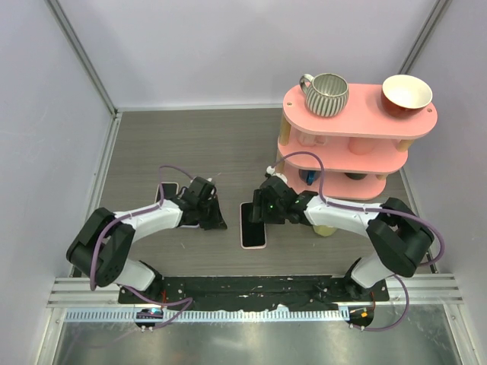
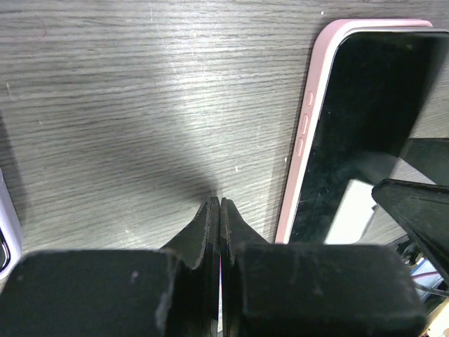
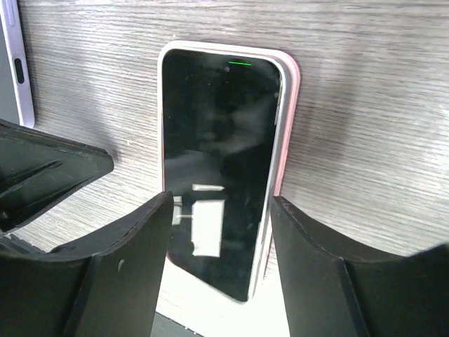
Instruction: Put the phone into the phone case
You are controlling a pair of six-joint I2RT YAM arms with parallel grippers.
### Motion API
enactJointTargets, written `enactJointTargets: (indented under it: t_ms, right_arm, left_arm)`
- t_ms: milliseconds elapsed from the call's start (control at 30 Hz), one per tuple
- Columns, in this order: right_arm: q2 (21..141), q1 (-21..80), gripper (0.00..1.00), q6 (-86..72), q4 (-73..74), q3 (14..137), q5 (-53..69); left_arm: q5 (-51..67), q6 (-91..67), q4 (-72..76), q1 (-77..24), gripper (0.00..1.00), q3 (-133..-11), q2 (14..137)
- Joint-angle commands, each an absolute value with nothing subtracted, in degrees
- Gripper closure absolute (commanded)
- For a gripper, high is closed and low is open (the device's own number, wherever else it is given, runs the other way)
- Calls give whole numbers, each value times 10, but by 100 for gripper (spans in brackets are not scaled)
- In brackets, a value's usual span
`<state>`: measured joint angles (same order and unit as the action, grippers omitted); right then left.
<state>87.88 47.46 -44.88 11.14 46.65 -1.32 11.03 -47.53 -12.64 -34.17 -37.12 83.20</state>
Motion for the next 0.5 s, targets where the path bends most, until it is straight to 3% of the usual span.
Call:
enactJointTargets:
  t_ms: [0,200,367,433,467]
  right_arm:
    - [836,475,35,-433,153,497,-60]
    - [828,474,34,-432,174,501,-71]
    - [847,473,41,-429,156,485,-50]
    - [854,474,46,-425,142,473,-35]
    - [857,474,47,-425,128,469,-30]
  left_arm:
    - [104,-468,-135,-345,100,-382,800]
    - [109,-466,-135,-345,100,-391,787]
    - [136,-470,-107,-345,99,-400,801]
    - [140,-475,-108,-345,91,-410,808]
    - [137,-475,-107,-345,81,-412,809]
